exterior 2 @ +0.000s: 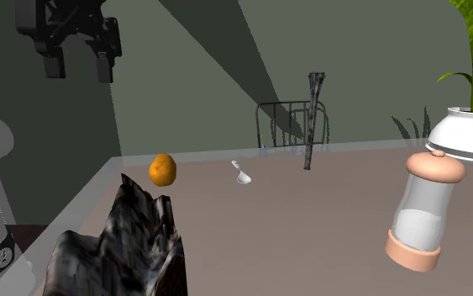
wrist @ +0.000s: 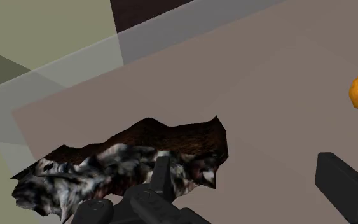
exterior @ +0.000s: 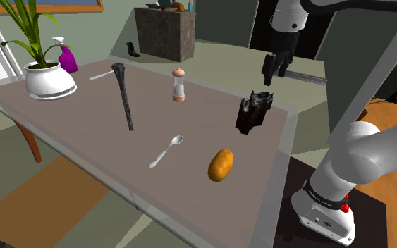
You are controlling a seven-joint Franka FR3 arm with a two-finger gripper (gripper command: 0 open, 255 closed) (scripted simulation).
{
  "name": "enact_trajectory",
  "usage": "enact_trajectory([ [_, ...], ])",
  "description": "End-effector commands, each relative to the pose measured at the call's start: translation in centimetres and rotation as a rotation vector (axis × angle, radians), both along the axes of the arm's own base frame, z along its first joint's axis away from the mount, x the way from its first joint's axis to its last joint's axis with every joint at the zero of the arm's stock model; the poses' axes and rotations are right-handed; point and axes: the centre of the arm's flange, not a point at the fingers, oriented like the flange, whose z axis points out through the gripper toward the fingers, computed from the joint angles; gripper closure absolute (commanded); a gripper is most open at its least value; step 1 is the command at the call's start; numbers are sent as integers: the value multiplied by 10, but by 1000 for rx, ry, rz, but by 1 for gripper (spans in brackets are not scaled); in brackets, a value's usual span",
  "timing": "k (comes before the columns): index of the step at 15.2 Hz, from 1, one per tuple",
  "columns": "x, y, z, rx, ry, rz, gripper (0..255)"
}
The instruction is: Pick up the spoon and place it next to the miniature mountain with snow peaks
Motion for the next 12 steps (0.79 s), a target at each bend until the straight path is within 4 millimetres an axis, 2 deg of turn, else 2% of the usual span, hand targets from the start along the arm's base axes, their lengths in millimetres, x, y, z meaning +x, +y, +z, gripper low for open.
enact_trajectory([
  [1, 0, 0, 0, 0, 0, 0, 0],
  [12, 100, 65, -84, 50, 46, 97, 0],
])
